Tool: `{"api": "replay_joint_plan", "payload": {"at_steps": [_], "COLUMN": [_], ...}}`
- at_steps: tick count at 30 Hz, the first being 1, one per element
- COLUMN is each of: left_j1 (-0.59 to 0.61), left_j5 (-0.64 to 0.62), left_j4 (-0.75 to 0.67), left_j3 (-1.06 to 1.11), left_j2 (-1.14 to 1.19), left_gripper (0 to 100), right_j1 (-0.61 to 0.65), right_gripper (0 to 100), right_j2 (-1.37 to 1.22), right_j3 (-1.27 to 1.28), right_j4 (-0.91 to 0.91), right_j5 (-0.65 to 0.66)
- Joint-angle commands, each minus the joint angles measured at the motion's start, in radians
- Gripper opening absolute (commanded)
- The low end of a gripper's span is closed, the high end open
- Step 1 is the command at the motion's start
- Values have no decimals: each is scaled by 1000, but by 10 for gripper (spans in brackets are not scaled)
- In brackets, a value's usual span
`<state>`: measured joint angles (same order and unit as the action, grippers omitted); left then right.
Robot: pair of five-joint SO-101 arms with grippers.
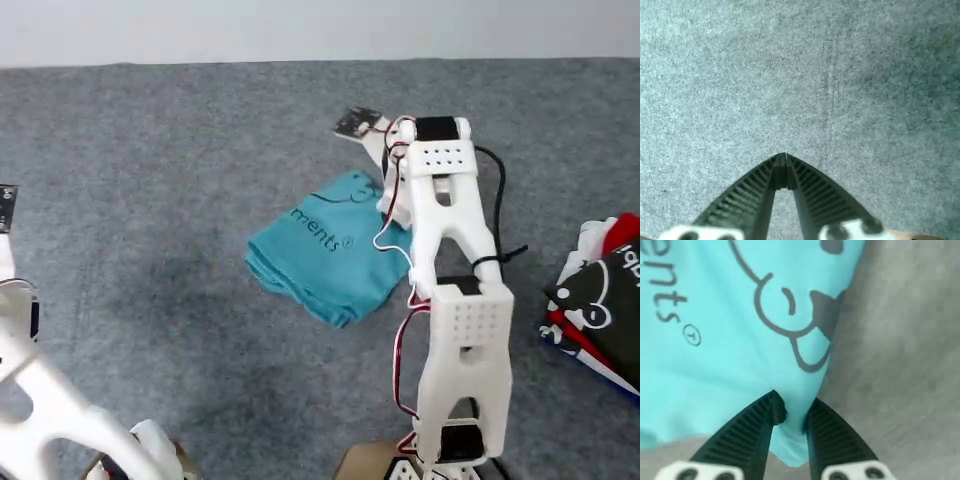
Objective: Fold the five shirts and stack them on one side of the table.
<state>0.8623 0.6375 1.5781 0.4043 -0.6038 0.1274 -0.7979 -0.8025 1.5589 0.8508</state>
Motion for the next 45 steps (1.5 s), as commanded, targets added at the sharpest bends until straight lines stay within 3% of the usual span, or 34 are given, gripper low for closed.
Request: {"api": "replay_joint_plan", "payload": {"at_steps": [1, 9, 14, 20, 23, 30, 34, 41, 45], "left_j1": [-2, -3, 3, 3, 3, 2, 3, 3, 2], "left_j5": [8, 8, 8, 8, 6, 5, 2, 2, 2], "left_j4": [-11, -12, -12, -11, -11, -11, -9, 41, 58], "left_j3": [-13, 30, 59, 54, 54, 54, 54, 56, 56], "left_j2": [-17, -23, -25, -25, -25, -25, -25, -25, -25], "left_gripper": [8, 8, 8, 8, 8, 8, 8, 8, 8], "right_j1": [38, 163, 170, 114, 91, 41, 27, 15, 39], "right_gripper": [10, 10, 31, 193, 202, 202, 202, 202, 202], "right_j2": [-47, -226, -297, -298, -298, -219, -105, 206, 335], "right_j3": [-176, -446, -569, -700, -735, -717, -595, -150, 49], "right_j4": [-54, -64, -5, 124, 236, 239, 242, 240, 236], "right_j5": [87, 114, 107, -144, -163, -295, -485, -891, -1062]}}
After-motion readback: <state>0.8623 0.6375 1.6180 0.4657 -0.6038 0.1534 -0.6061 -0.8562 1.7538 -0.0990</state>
